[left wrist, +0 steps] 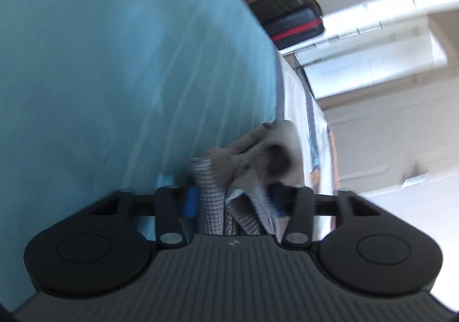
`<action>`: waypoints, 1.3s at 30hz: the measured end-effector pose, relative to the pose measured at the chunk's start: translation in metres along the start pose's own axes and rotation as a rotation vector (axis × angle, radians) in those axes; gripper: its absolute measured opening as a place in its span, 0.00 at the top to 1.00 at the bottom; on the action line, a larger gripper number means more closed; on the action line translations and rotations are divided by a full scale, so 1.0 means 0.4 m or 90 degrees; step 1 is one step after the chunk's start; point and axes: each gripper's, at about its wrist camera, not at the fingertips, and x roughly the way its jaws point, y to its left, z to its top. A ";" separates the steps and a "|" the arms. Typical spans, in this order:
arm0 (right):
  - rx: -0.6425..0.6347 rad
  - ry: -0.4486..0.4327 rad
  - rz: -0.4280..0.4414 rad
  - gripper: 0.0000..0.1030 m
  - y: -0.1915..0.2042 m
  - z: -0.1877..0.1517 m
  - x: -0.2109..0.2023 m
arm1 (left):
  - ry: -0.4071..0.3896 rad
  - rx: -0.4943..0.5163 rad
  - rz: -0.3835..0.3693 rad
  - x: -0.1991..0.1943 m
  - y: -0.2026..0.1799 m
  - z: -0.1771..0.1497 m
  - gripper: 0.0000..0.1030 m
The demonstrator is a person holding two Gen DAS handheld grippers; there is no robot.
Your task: Fold clothes
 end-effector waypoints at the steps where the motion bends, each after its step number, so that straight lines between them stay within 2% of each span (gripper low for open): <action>1: -0.032 -0.012 0.000 0.78 0.021 0.003 -0.015 | -0.009 0.045 0.014 -0.003 -0.030 -0.001 0.63; 2: -0.081 -0.024 -0.008 0.78 0.050 0.004 -0.028 | -0.018 0.089 0.029 -0.011 -0.061 -0.007 0.65; 5: -0.153 -0.027 -0.013 0.78 0.092 -0.003 -0.041 | -0.041 0.193 0.074 -0.038 -0.146 -0.029 0.67; 7: -0.197 -0.028 -0.015 0.78 0.118 -0.008 -0.047 | -0.068 0.223 0.079 -0.061 -0.183 -0.035 0.67; 8: -0.219 -0.028 -0.015 0.78 0.131 -0.011 -0.051 | -0.060 0.218 0.087 -0.061 -0.183 -0.028 0.67; 10: -0.191 0.006 -0.045 0.78 0.109 -0.002 -0.022 | -0.043 0.205 0.102 -0.061 -0.180 -0.015 0.66; 13: -0.161 0.053 -0.081 0.72 0.083 -0.001 0.006 | -0.004 0.137 0.068 -0.055 -0.135 0.025 0.66; 16: -0.109 0.087 -0.076 0.57 0.075 -0.012 0.004 | 0.025 0.097 0.042 -0.059 -0.099 0.046 0.63; 18: -0.023 0.122 -0.020 0.32 0.030 -0.010 0.013 | 0.027 0.104 0.036 -0.046 -0.100 0.051 0.58; 19: 0.022 0.139 0.011 0.28 0.006 -0.009 0.018 | 0.027 0.107 0.034 -0.039 -0.101 0.053 0.56; 20: 0.065 0.141 0.044 0.27 -0.026 -0.001 0.026 | 0.028 0.111 0.031 -0.032 -0.101 0.055 0.49; 22: 0.125 0.132 0.093 0.32 -0.075 0.017 0.049 | 0.031 0.127 0.032 0.001 -0.097 0.073 0.49; 23: 0.139 0.128 0.107 0.58 -0.091 0.024 0.061 | 0.024 0.144 0.034 0.017 -0.104 0.072 0.56; 24: 0.122 0.127 0.103 0.75 -0.092 0.027 0.074 | 0.016 0.169 0.041 0.019 -0.117 0.068 0.61; 27: 0.034 0.077 0.094 0.77 -0.054 0.022 0.071 | -0.009 0.252 0.073 0.017 -0.171 0.054 0.65; 29: -0.016 0.051 0.083 0.78 -0.023 0.019 0.058 | -0.028 0.284 0.091 0.007 -0.201 0.051 0.66; 32: -0.075 0.021 0.090 0.79 0.022 0.013 0.030 | -0.053 0.285 0.109 -0.020 -0.213 0.051 0.67; 36: -0.109 0.025 0.127 0.79 0.076 0.007 -0.012 | -0.090 0.263 0.108 -0.166 -0.214 0.036 0.67; 39: -0.128 0.023 0.159 0.79 0.126 0.004 -0.040 | -0.142 0.307 0.102 -0.283 -0.235 0.003 0.67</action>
